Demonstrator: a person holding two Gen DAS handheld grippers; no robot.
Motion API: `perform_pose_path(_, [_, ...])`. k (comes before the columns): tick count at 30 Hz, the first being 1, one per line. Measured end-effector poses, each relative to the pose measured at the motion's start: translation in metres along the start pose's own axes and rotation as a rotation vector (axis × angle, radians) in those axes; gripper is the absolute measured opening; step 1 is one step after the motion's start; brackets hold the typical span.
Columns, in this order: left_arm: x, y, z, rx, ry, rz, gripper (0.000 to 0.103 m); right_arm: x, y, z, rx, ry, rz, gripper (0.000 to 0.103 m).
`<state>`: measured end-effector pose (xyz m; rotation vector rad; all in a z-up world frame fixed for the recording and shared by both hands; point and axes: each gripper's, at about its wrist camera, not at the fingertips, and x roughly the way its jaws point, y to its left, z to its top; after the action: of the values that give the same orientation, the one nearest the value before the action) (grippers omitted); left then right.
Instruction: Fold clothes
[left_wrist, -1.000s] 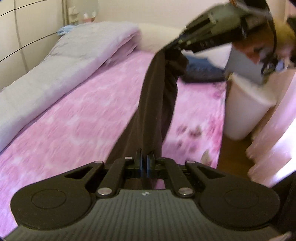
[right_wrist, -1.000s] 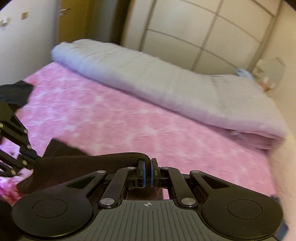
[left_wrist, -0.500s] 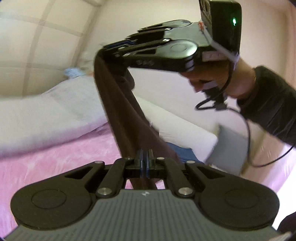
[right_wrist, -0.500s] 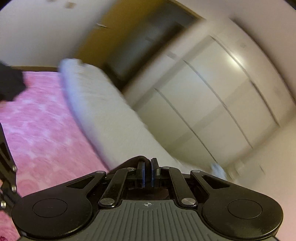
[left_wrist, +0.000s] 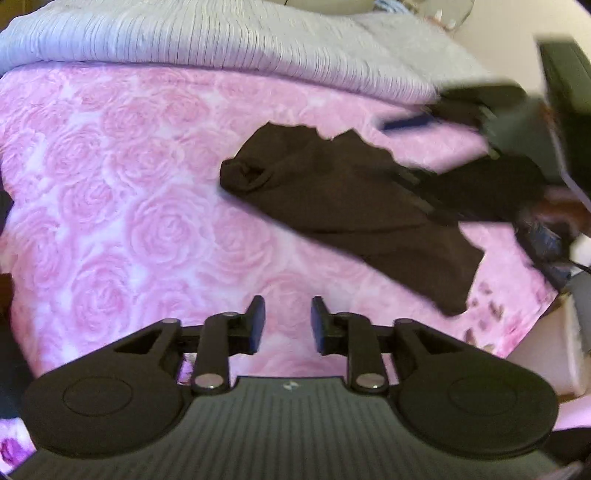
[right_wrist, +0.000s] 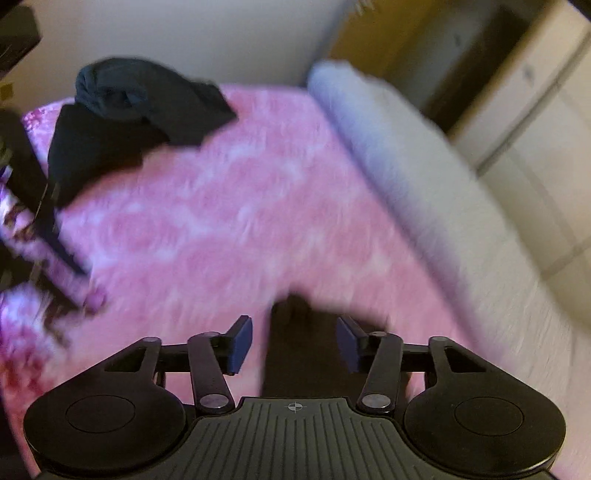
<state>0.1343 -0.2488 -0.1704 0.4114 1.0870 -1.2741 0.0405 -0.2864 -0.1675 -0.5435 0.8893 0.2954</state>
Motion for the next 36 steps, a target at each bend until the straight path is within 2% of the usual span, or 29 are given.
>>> perform_pose_path(3, [0.022, -0.014, 0.007, 0.090, -0.001, 0.004, 0.039, 0.004, -0.013, -0.050, 0.097, 0.145, -0.011, 0.056])
perform_pose_path(6, [0.055, -0.023, 0.035, 0.167, -0.009, -0.009, 0.050, 0.000, -0.039, -0.102, 0.221, 0.256, -0.043, 0.059])
perform_pose_path(9, [0.090, -0.044, 0.065, 0.233, -0.004, -0.013, 0.051, -0.008, -0.079, -0.155, 0.371, 0.328, -0.063, 0.061])
perform_pose_path(14, [0.143, -0.087, 0.104, 0.313, -0.001, 0.004, 0.053, 0.008, -0.159, -0.241, 0.617, 0.361, -0.073, 0.075])
perform_pose_path(16, [0.161, -0.106, 0.116, 0.335, 0.006, 0.011, 0.060, 0.017, -0.189, -0.274, 0.705, 0.371, -0.073, 0.075])
perform_pose_path(19, [0.192, -0.129, 0.132, 0.421, 0.032, 0.028, 0.061, 0.039, -0.219, -0.313, 0.785, 0.381, -0.052, 0.076])
perform_pose_path(23, [0.241, -0.145, 0.168, 0.554, 0.063, 0.042, 0.064, 0.058, -0.227, -0.344, 0.803, 0.378, 0.024, 0.076])
perform_pose_path(27, [0.299, -0.154, 0.211, 0.713, 0.098, 0.046, 0.065, 0.059, -0.214, -0.362, 0.819, 0.369, 0.157, 0.074])
perform_pose_path(28, [0.312, -0.157, 0.220, 0.742, 0.098, 0.049, 0.065, 0.056, -0.211, -0.365, 0.830, 0.359, 0.167, 0.064])
perform_pose_path(29, [0.326, -0.159, 0.228, 0.769, 0.097, 0.052, 0.065, 0.052, -0.208, -0.367, 0.842, 0.353, 0.168, 0.042])
perform_pose_path(30, [0.339, -0.160, 0.237, 0.789, 0.096, 0.058, 0.065, 0.049, -0.206, -0.370, 0.853, 0.354, 0.155, 0.028])
perform_pose_path(31, [0.353, -0.163, 0.244, 0.807, 0.101, 0.066, 0.065, 0.044, -0.205, -0.372, 0.871, 0.352, 0.146, 0.005])
perform_pose_path(32, [0.366, -0.164, 0.249, 0.819, 0.117, 0.077, 0.065, 0.037, -0.205, -0.374, 0.904, 0.340, 0.144, 0.000])
perform_pose_path(35, [0.402, -0.163, 0.256, 0.848, 0.233, 0.096, 0.058, 0.018, -0.208, -0.375, 0.933, 0.304, 0.134, 0.000])
perform_pose_path(36, [0.408, -0.161, 0.257, 0.843, 0.273, 0.074, 0.042, 0.011, -0.209, -0.374, 0.925, 0.293, 0.129, 0.000])
